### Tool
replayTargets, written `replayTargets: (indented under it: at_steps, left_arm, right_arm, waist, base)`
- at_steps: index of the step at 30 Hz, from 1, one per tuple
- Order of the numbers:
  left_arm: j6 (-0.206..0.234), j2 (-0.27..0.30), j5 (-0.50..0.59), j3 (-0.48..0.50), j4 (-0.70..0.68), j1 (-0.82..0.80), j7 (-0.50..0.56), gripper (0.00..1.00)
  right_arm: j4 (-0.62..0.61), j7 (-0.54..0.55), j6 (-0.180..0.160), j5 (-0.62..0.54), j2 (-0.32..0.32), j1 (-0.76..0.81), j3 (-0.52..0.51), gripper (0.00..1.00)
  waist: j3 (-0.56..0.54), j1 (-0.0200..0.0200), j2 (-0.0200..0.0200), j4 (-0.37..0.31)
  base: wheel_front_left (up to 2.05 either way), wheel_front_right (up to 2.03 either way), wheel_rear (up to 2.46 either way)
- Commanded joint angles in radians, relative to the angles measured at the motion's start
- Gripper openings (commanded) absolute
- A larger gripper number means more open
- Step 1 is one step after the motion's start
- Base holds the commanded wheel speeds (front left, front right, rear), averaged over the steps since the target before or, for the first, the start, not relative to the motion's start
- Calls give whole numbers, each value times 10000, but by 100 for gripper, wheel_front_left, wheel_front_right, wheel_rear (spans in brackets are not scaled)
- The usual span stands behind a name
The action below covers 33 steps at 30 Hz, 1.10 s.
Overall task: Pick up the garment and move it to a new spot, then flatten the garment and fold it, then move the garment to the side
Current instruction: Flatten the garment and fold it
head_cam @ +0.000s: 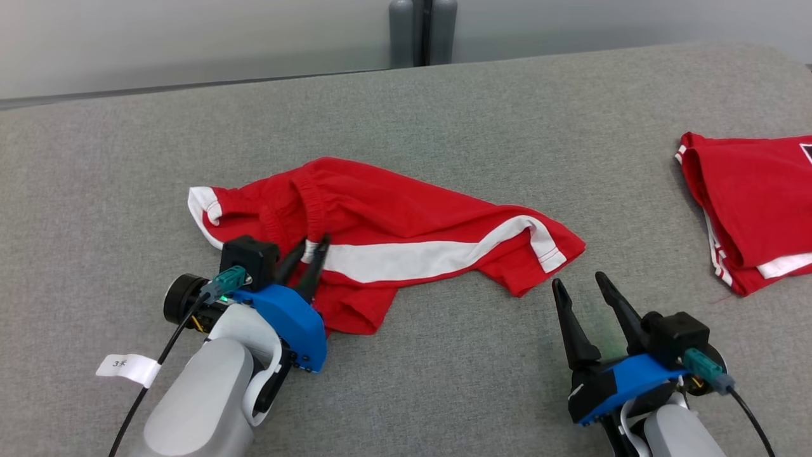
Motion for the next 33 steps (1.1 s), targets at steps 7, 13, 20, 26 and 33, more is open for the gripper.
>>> replayTargets:
  at_steps: [7, 13, 20, 26, 33]
  left_arm:
    - [-17, 64, -147, -176, -108, -167, -654, 0]
    - [9, -27, -181, -241, -52, -151, -891, 0]
    - [70, -22, -174, -313, -52, -211, -1050, 0]
    - [107, 8, -199, -347, -63, -253, -1135, 0]
    - [150, 110, -219, -399, -117, -236, -1186, 0]
  right_arm:
    - [1141, 62, -3, 824, -41, -978, 267, 100]
    - [2128, 337, -1, 1437, -39, -1606, 563, 100]
    - [2745, 199, -3, 1913, -38, -2153, 694, 100]
    - [3112, 191, -3, 2273, -36, -2086, 786, 100]
    - [2652, 19, -3, 2142, -36, -2408, 869, 100]
  waist:
    - [208, -2, 0, 307]
    - [252, -2, 0, 471]
    - [325, -2, 0, 507]
    - [349, -2, 0, 489]
    - [391, -2, 0, 441]
  base:
    - [0, 0, 0]
    - [0, 0, 0]
    - [0, 0, 0]
    - [0, 0, 0]
    - [0, 0, 0]
